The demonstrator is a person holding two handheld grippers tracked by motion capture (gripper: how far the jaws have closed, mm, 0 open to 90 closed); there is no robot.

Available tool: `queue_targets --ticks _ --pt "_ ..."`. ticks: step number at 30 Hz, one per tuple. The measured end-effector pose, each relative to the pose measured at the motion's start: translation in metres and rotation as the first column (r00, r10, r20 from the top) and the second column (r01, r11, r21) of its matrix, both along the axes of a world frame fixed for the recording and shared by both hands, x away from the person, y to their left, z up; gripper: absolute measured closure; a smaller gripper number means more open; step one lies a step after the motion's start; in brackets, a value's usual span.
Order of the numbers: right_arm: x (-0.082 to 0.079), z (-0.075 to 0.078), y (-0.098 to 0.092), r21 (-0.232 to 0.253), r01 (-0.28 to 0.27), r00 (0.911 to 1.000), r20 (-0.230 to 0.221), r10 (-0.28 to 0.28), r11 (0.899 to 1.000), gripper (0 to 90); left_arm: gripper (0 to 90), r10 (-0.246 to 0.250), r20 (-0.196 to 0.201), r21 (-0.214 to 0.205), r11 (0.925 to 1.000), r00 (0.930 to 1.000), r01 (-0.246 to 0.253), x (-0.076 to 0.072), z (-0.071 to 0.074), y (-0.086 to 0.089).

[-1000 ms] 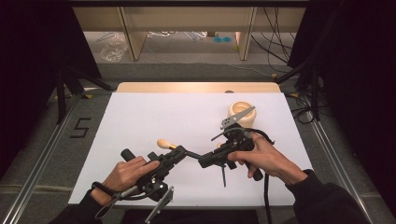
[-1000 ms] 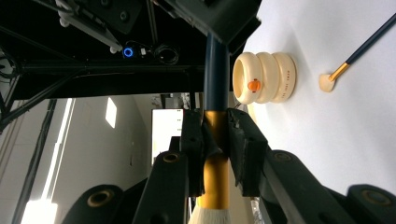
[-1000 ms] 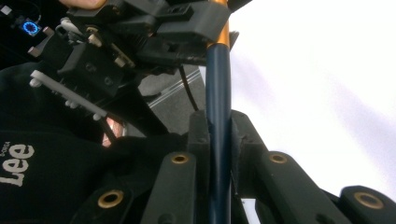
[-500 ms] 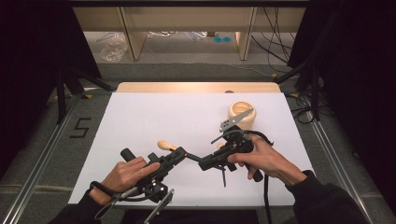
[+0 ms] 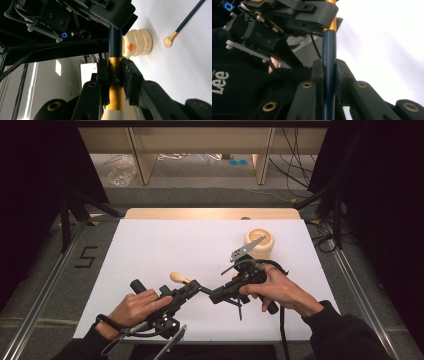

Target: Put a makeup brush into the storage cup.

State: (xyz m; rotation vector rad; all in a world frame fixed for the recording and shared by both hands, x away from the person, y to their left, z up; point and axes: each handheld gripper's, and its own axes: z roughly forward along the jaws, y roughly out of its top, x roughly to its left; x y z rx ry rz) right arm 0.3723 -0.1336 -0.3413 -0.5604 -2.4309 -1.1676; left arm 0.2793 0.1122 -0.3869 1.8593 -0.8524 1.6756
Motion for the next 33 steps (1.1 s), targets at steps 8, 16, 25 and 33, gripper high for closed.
queue_targets --ticks 8,16,25,33 --pt "-0.0004 0.0009 -0.0015 0.01 0.017 0.9999 0.004 -0.017 1.0 80.3 76.5 0.014 -0.016 -0.02 0.9997 0.9998 -0.015 0.0017 0.0012 -0.0013" --pt "0.0004 -0.0016 -0.0006 0.013 0.004 1.0 0.004 -0.004 1.0 80.3 75.4 0.021 -0.024 -0.021 0.9996 0.9995 -0.021 0.0028 0.0014 0.0" --pt "0.0003 -0.0034 -0.0004 0.001 -0.002 1.0 -0.004 0.002 1.0 80.1 75.3 0.017 -0.021 -0.005 0.9998 0.9996 -0.017 0.0023 0.0009 -0.0007" --pt "0.0005 -0.0049 0.0014 -0.005 -0.008 1.0 -0.001 0.008 1.0 80.0 74.6 0.02 -0.015 -0.005 0.9998 0.9997 -0.02 0.0026 0.0004 -0.0008"
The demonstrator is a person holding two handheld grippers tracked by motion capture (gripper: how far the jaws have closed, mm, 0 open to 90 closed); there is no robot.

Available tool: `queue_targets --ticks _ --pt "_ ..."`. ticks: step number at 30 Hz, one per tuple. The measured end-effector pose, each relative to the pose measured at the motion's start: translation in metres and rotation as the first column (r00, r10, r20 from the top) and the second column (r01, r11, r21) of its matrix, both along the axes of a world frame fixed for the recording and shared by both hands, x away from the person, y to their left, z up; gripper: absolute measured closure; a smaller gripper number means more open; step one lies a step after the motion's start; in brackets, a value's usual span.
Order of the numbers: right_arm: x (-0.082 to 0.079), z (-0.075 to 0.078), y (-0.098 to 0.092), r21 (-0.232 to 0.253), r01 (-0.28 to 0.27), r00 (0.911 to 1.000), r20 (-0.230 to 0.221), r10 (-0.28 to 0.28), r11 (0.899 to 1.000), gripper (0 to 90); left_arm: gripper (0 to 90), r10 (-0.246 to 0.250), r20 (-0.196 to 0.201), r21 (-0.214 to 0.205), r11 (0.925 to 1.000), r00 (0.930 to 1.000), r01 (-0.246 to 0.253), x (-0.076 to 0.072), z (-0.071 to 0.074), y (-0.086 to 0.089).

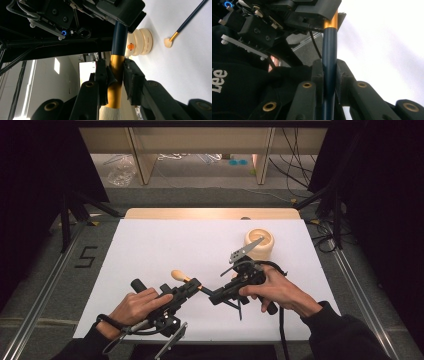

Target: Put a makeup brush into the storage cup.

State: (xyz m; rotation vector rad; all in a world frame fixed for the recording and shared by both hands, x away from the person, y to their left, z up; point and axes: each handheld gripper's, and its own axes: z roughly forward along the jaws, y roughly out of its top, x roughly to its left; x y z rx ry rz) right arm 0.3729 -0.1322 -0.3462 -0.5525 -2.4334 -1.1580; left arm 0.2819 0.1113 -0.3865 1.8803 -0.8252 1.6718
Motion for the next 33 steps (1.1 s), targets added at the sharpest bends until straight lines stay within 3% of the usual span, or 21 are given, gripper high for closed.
queue_targets --ticks 9,33 --pt "0.0 -0.004 0.002 -0.01 -0.004 0.9999 0.014 0.004 1.0 80.3 73.1 0.007 0.006 -0.003 1.0 1.0 -0.007 0.001 -0.001 -0.001" --pt "-0.002 -0.014 0.011 -0.008 -0.002 1.0 -0.006 0.002 1.0 80.2 70.1 0.025 -0.001 -0.004 0.9997 0.9997 -0.025 0.005 -0.005 -0.002"
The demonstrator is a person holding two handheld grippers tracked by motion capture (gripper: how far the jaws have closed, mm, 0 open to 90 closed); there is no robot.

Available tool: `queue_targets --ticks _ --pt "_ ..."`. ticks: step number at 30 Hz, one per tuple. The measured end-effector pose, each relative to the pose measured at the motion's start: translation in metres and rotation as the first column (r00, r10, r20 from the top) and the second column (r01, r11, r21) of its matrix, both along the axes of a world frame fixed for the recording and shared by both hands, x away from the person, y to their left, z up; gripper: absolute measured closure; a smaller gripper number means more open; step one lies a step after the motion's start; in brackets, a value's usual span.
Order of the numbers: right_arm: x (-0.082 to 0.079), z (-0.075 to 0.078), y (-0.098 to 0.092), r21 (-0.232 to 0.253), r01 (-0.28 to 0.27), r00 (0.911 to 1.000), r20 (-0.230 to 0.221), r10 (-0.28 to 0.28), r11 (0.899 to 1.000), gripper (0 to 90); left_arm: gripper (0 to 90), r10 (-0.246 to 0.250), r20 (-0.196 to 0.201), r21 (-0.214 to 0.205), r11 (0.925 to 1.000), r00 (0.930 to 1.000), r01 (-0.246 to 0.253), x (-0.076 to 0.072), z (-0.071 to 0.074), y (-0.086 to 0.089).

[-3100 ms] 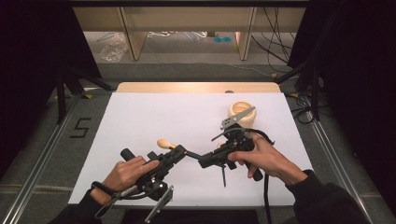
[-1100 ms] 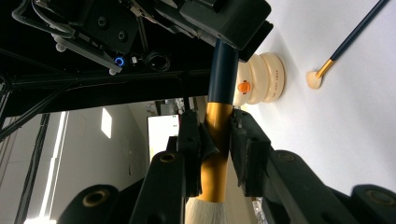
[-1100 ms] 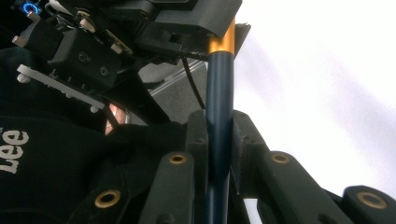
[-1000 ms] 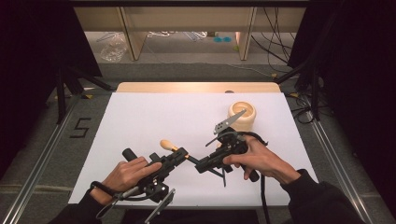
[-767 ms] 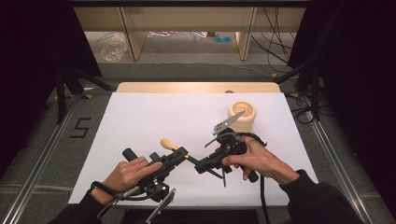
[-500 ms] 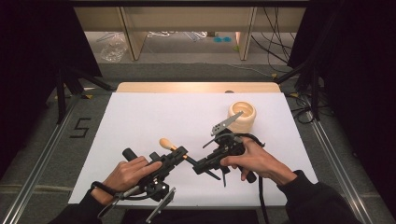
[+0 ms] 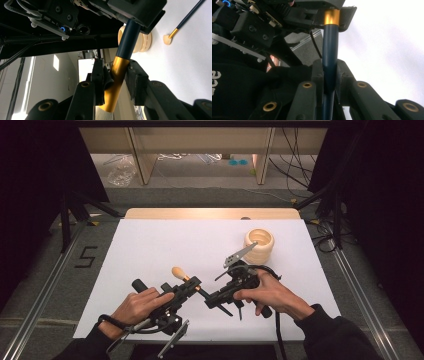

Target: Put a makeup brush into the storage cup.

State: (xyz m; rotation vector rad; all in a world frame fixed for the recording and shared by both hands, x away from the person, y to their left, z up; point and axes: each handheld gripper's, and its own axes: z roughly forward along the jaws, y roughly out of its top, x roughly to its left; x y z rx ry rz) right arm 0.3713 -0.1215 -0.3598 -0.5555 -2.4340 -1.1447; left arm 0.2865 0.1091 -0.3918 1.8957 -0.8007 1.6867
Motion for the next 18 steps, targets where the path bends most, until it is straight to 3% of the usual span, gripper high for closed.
queue_targets --ticks 6,14,18 --pt "-0.0005 -0.0025 0.0027 0.007 -0.001 0.9999 -0.014 0.001 1.0 80.2 68.7 0.023 -0.01 -0.004 0.9997 0.9997 -0.023 0.0004 0.0009 0.0002" --pt "-0.0013 -0.0066 0.002 0.053 0.02 0.9996 -0.02 -0.019 0.998 80.4 62.2 0.054 -0.018 -0.062 0.9966 0.9984 -0.055 0.0047 0.0026 0.0011" --pt "-0.0014 -0.0097 0.0007 0.069 0.03 0.9993 -0.026 -0.028 0.997 80.4 60.3 0.067 -0.033 -0.069 0.9952 0.9972 -0.069 0.0064 0.0027 0.0022"
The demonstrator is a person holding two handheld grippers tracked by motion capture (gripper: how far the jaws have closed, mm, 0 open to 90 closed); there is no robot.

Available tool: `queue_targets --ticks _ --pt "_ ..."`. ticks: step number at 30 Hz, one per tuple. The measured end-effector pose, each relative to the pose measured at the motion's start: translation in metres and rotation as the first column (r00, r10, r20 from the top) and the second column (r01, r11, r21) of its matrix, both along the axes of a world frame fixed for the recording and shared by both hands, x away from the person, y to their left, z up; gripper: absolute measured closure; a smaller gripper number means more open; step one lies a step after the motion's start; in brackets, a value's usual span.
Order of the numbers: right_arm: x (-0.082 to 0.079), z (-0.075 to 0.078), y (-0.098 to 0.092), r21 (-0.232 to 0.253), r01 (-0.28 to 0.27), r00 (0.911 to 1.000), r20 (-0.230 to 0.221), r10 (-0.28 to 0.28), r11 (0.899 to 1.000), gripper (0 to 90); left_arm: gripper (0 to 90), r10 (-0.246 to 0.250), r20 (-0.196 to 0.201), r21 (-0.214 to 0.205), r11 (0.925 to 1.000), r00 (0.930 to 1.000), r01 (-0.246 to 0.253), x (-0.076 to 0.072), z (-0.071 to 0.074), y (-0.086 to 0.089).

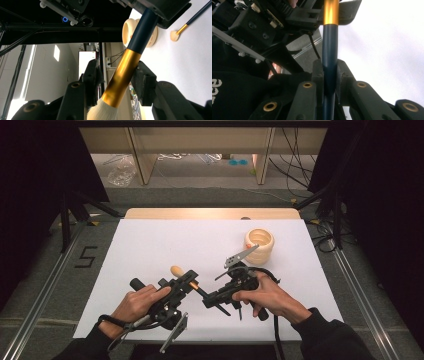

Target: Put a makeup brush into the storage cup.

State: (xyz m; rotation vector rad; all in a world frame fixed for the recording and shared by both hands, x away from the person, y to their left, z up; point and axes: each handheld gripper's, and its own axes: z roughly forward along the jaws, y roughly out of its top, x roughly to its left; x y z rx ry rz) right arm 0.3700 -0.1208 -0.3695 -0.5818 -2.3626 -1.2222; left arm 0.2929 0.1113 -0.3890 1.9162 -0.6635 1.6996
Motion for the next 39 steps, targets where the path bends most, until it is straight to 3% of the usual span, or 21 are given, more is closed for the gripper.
queue_targets --ticks 4,8,11,12,19,21,27,29,31,35,37,39 --pt "0.0 -0.002 -0.002 0.001 0.0 0.9999 -0.011 0.0 1.0 80.4 59.7 0.012 0.008 -0.007 0.9999 0.9999 -0.012 0.002 0.003 0.003" --pt "0.001 -0.002 -0.006 0.008 0.008 0.9999 -0.008 -0.008 1.0 80.4 60.1 0.022 -0.035 -0.039 0.999 0.9991 -0.023 0.005 0.004 0.006" --pt "0.001 0.001 -0.008 0.01 0.019 0.9998 -0.009 -0.019 1.0 80.4 59.6 0.025 -0.029 -0.069 0.9973 0.9993 -0.027 0.006 0.008 0.007" --pt "0.002 0.001 -0.009 0.02 0.014 0.9999 -0.004 -0.014 1.0 80.4 59.6 0.028 -0.057 -0.091 0.9953 0.9979 -0.033 0.006 0.008 0.008" --pt "0.002 0.001 -0.014 0.051 0.041 0.9989 0.021 -0.042 0.998 80.4 56.2 0.034 -0.117 -0.18 0.9822 0.9926 -0.054 0.01 0.013 0.01" --pt "0.002 0.001 -0.015 0.053 0.048 0.9988 0.01 -0.048 0.997 80.4 54.5 0.045 -0.101 -0.203 0.977 0.9939 -0.065 0.011 0.014 0.012" --pt "0.003 0.0 -0.019 0.08 0.063 0.9979 0.007 -0.064 0.995 80.4 50.6 0.063 -0.122 -0.248 0.9645 0.9905 -0.092 0.013 0.017 0.013" --pt "0.004 -0.002 -0.02 0.099 0.069 0.9975 0.011 -0.07 0.993 80.4 49.2 0.067 -0.149 -0.271 0.9568 0.9866 -0.105 0.014 0.017 0.014" --pt "0.004 -0.003 -0.021 0.115 0.081 0.9964 0.016 -0.083 0.99 80.4 47.0 0.067 -0.183 -0.305 0.9447 0.9808 -0.122 0.015 0.018 0.015" --pt "0.005 -0.005 -0.022 0.13 0.082 0.996 0.024 -0.086 0.988 80.4 47.1 0.067 -0.262 -0.371 0.9137 0.9626 -0.165 0.019 0.022 0.018" --pt "0.005 -0.006 -0.021 0.131 0.077 0.9961 0.033 -0.081 0.988 80.4 47.8 0.063 -0.302 -0.382 0.9063 0.9513 -0.181 0.019 0.025 0.02" --pt "0.005 -0.006 -0.021 0.128 0.081 0.9958 0.031 -0.086 0.988 80.4 48.2 0.061 -0.32 -0.383 0.9044 0.9455 -0.188 0.02 0.025 0.02"
